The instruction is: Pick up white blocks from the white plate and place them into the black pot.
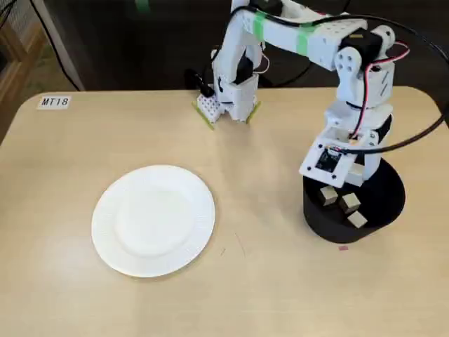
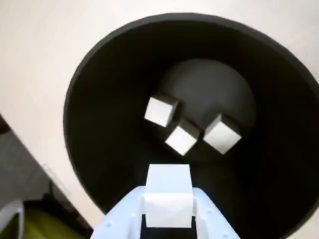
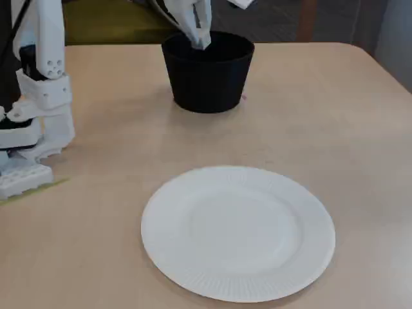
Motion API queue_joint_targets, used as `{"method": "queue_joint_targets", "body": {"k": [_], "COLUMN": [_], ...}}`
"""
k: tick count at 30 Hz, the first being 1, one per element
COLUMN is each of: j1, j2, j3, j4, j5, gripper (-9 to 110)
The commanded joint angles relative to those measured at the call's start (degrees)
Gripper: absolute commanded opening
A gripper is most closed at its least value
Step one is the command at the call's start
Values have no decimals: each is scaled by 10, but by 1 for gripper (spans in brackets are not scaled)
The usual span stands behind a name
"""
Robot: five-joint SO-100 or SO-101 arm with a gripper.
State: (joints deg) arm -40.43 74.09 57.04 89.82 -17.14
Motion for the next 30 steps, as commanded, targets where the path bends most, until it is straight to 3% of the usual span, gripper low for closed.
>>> {"method": "queue_joint_targets", "body": {"k": [1, 10, 13, 17, 20, 23, 30], "j1": [-12, -27, -41, -40, -32, -16, 71], "j2": [-21, -13, 7, 12, 5, 2, 166], "j3": [-81, -81, -80, -83, -83, -83, -79], "j4": [50, 53, 51, 47, 46, 45, 43], "j5": [-21, -19, -61, -58, -52, -25, 6], "gripper": [-2, -1, 26, 31, 24, -2, -2]}}
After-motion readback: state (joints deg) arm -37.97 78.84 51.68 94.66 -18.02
